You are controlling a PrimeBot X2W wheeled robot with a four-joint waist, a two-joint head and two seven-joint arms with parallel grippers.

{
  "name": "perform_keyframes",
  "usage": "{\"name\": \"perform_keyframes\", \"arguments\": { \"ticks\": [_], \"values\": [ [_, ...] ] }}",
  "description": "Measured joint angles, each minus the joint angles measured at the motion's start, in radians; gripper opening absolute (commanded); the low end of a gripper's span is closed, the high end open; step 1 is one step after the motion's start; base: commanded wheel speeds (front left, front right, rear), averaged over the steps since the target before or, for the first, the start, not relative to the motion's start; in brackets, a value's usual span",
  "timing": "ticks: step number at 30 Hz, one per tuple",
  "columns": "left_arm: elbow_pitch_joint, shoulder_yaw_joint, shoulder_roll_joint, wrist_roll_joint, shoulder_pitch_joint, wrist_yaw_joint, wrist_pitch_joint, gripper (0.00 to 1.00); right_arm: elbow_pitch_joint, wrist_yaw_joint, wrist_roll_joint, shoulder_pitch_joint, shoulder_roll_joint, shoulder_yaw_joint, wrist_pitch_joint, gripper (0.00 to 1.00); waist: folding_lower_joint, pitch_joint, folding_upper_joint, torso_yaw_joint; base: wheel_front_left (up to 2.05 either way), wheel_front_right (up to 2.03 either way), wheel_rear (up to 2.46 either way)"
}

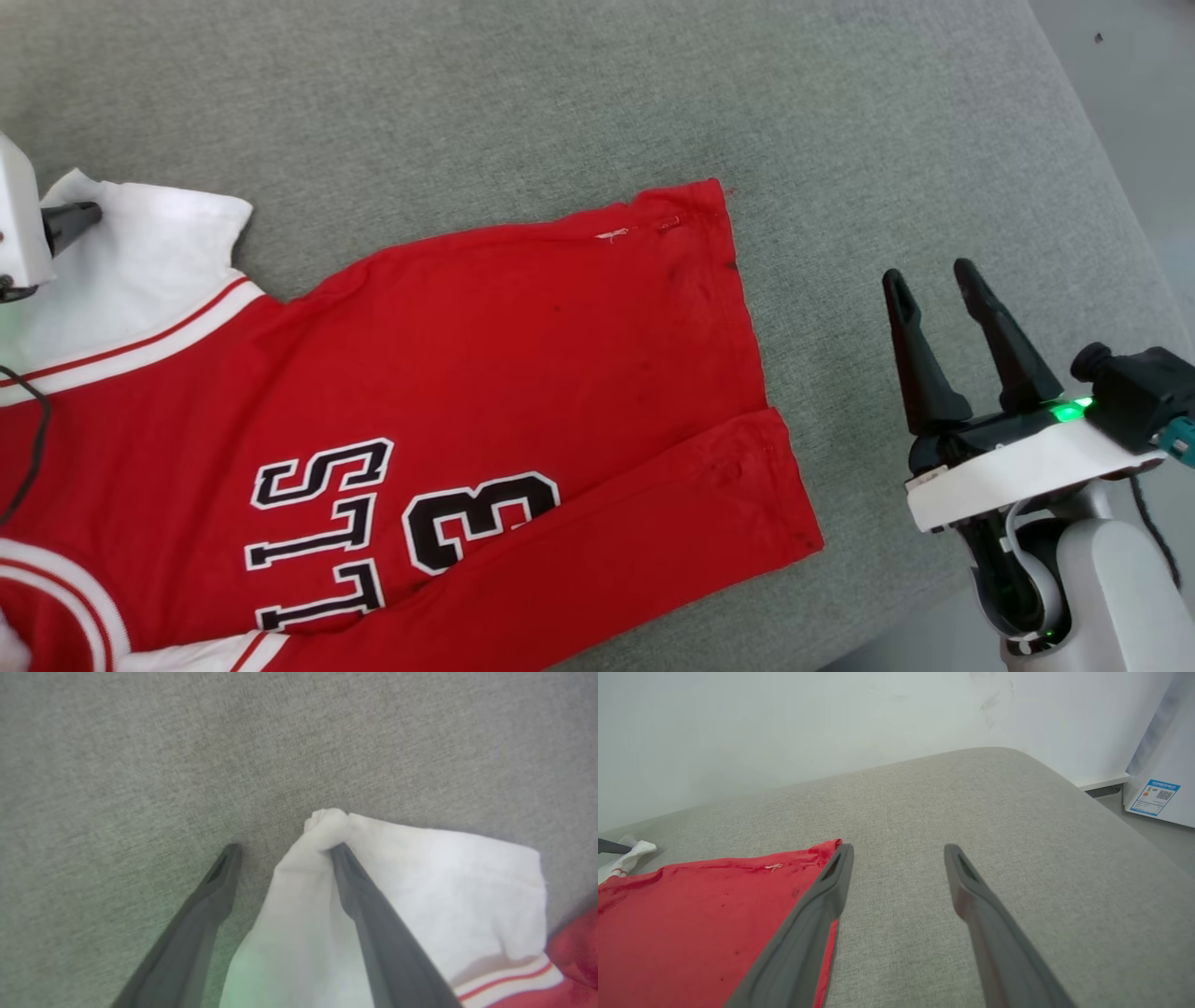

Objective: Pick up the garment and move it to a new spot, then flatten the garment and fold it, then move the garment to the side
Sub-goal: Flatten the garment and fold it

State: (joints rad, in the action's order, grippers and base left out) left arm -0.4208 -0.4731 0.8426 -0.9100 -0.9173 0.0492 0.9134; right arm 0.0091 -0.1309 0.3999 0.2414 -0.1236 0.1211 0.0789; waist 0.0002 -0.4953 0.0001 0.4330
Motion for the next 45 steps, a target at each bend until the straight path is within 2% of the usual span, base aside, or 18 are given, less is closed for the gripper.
{"name": "perform_keyframes", "arguments": {
  "ticks": [3, 4, 5, 6, 13, 15, 21, 28, 32, 38, 39, 40, 41, 45],
  "values": [
    [-0.002, -0.001, 0.002, -0.012, -0.005, 0.032, 0.048, 0.98, 0.015, 0.0, 0.007, 0.007, -0.004, 0.011, 0.009, 1.0, -0.0001, -0.015, 0.0, 0.013, 0.0, 0.0, 0.0],
    [0.0, 0.001, 0.002, -0.019, -0.005, 0.039, 0.055, 0.48, 0.02, 0.0, 0.012, 0.011, -0.008, 0.011, 0.01, 1.0, -0.0001, -0.019, 0.0, 0.015, 0.0, 0.0, 0.0],
    [0.005, 0.001, 0.001, -0.02, -0.005, 0.042, 0.062, 0.18, 0.024, 0.0, 0.02, 0.015, -0.012, 0.011, 0.01, 1.0, -0.0001, -0.021, 0.0, 0.015, 0.0, 0.0, 0.0],
    [0.009, 0.002, -0.002, -0.024, -0.005, 0.048, 0.062, 0.0, 0.029, 0.0, 0.029, 0.018, -0.018, 0.01, 0.009, 1.0, -0.0002, -0.022, 0.0, 0.013, 0.0, 0.0, 0.0],
    [-0.003, 0.0, -0.049, -0.008, 0.008, 0.066, -0.018, 0.0, 0.065, 0.0, 0.123, 0.096, -0.083, 0.03, -0.048, 1.0, -0.0001, -0.011, 0.0, -0.02, 0.0, 0.0, 0.0],
    [-0.016, -0.002, -0.073, -0.007, 0.008, 0.065, -0.048, 0.0, 0.096, 0.0, 0.156, 0.125, -0.108, 0.043, -0.096, 1.0, -0.0001, -0.003, 0.0, -0.036, 0.0, 0.0, 0.0],
    [-0.031, -0.035, -0.151, 0.021, -0.015, 0.027, -0.122, 0.0, 0.214, 0.0, 0.256, 0.24, -0.186, 0.077, -0.319, 1.0, -0.0001, 0.019, 0.0, -0.103, 0.0, 0.0, 0.0],
    [-0.005, -0.071, -0.236, 0.061, -0.078, -0.019, -0.209, 0.0, 0.305, 0.0, 0.313, 0.353, -0.234, 0.106, -0.585, 1.0, -0.0001, 0.024, 0.0, -0.21, 0.0, 0.0, 0.0],
    [0.005, -0.087, -0.272, 0.071, -0.089, -0.041, -0.249, 0.0, 0.345, 0.0, 0.313, 0.41, -0.247, 0.117, -0.664, 1.0, -0.0001, 0.02, 0.0, -0.267, 0.0, 0.0, 0.0],
    [0.011, -0.095, -0.295, 0.079, -0.102, -0.063, -0.291, 0.0, 0.443, 0.0, 0.309, 0.48, -0.254, 0.118, -0.785, 1.0, -0.0002, 0.006, 0.0, -0.327, 0.0, 0.0, 0.0],
    [0.011, -0.096, -0.298, 0.079, -0.102, -0.064, -0.297, 0.0, 0.456, -0.001, 0.308, 0.488, -0.255, 0.116, -0.801, 0.69, -0.0002, 0.005, 0.0, -0.334, 0.0, 0.0, 0.0],
    [0.01, -0.096, -0.304, 0.079, -0.103, -0.061, -0.302, 0.0, 0.468, -0.001, 0.308, 0.493, -0.256, 0.115, -0.817, 0.31, -0.0002, 0.005, 0.0, -0.341, 0.0, 0.0, 0.0],
    [0.009, -0.096, -0.308, 0.079, -0.103, -0.058, -0.302, 0.0, 0.477, 0.0, 0.308, 0.5, -0.256, 0.115, -0.83, 0.0, -0.0003, 0.004, 0.0, -0.347, 0.0, 0.0, 0.0],
    [0.003, -0.097, -0.309, 0.079, -0.101, -0.057, -0.315, 0.0, 0.488, 0.0, 0.305, 0.509, -0.256, 0.123, -0.846, 0.0, -0.0003, 0.008, 0.0, -0.36, 0.0, 0.0, 0.0]
  ]
}}
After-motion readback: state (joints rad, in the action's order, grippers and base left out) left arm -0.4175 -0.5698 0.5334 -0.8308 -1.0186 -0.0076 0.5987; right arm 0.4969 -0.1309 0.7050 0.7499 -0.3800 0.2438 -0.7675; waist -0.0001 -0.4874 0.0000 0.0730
